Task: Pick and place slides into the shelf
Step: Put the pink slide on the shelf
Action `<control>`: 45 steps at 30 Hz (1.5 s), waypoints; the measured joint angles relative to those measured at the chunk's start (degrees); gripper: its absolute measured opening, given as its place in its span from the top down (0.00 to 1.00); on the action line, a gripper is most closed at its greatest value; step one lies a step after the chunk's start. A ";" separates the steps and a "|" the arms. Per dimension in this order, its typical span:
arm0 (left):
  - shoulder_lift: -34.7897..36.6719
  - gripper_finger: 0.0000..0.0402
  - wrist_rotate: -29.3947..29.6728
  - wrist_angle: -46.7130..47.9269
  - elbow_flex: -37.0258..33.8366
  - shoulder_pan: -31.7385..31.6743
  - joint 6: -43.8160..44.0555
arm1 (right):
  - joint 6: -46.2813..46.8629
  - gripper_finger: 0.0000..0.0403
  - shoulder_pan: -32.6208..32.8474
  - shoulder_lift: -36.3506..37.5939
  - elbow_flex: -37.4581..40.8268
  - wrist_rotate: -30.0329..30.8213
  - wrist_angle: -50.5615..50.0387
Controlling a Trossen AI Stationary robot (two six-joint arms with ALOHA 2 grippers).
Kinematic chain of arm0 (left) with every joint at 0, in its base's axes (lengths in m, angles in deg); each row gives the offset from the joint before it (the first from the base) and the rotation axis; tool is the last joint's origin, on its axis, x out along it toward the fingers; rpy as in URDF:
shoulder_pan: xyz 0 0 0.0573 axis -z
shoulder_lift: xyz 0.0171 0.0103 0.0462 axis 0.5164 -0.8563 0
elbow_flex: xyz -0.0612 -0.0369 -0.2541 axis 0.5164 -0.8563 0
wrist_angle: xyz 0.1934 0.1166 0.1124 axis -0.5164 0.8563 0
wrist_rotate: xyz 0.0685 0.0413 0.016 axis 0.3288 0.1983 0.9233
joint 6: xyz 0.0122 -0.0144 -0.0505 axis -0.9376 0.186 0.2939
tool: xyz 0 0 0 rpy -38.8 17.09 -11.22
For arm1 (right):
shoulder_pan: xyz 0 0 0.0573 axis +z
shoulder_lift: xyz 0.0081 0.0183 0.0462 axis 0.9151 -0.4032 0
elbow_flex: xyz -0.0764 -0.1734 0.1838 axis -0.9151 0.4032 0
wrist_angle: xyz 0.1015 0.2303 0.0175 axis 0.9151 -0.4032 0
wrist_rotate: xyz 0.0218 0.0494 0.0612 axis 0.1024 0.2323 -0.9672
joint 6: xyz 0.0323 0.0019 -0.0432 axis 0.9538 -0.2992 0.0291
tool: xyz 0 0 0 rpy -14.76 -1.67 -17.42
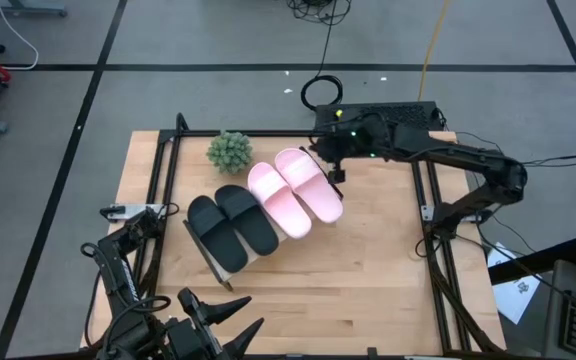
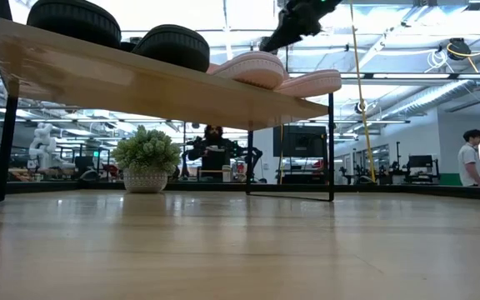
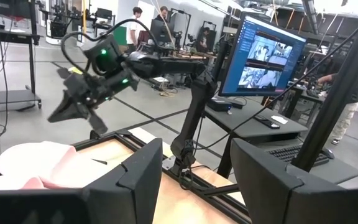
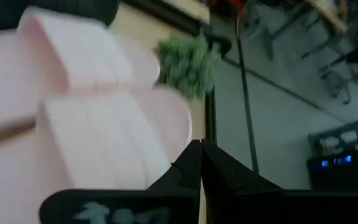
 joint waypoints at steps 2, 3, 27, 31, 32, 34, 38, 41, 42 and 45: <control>0.00 0.52 0.00 0.00 0.00 0.00 -0.11 | 0.61 1.00 -0.68 0.81 -0.04 -0.10 -3.97; 0.00 0.52 -0.02 0.01 0.00 0.00 -0.23 | 1.11 1.00 -0.84 0.84 -0.04 -0.06 -5.99; 0.00 0.52 -0.02 0.02 0.00 0.00 0.45 | 4.03 1.00 -1.00 -5.24 -0.13 -2.46 -8.92; 0.00 0.52 -0.02 0.02 0.00 0.00 0.45 | 4.27 1.00 -0.21 -5.86 -0.13 -2.46 -8.33; 0.00 0.52 -0.04 0.02 0.00 0.00 0.45 | 4.25 1.00 -0.14 -5.98 -0.13 -2.69 -8.34; 0.00 0.52 -0.02 0.01 0.00 0.00 0.43 | 4.28 1.00 0.30 -6.64 -0.17 -2.98 -8.07; 0.00 0.52 -0.03 0.02 0.00 0.00 0.43 | 4.26 1.00 1.49 -7.75 -0.17 -2.86 -7.84; 0.00 0.52 -0.04 0.02 0.00 0.00 0.47 | 4.09 1.00 2.03 -8.05 -0.11 -3.32 -7.37; 0.00 0.52 -0.06 0.02 0.01 0.00 0.47 | 4.00 1.00 2.13 -8.33 -0.11 -3.34 -6.72; 0.00 0.52 -0.07 0.02 0.00 0.00 0.49 | 3.69 1.00 2.17 -8.74 -0.13 -2.40 -6.23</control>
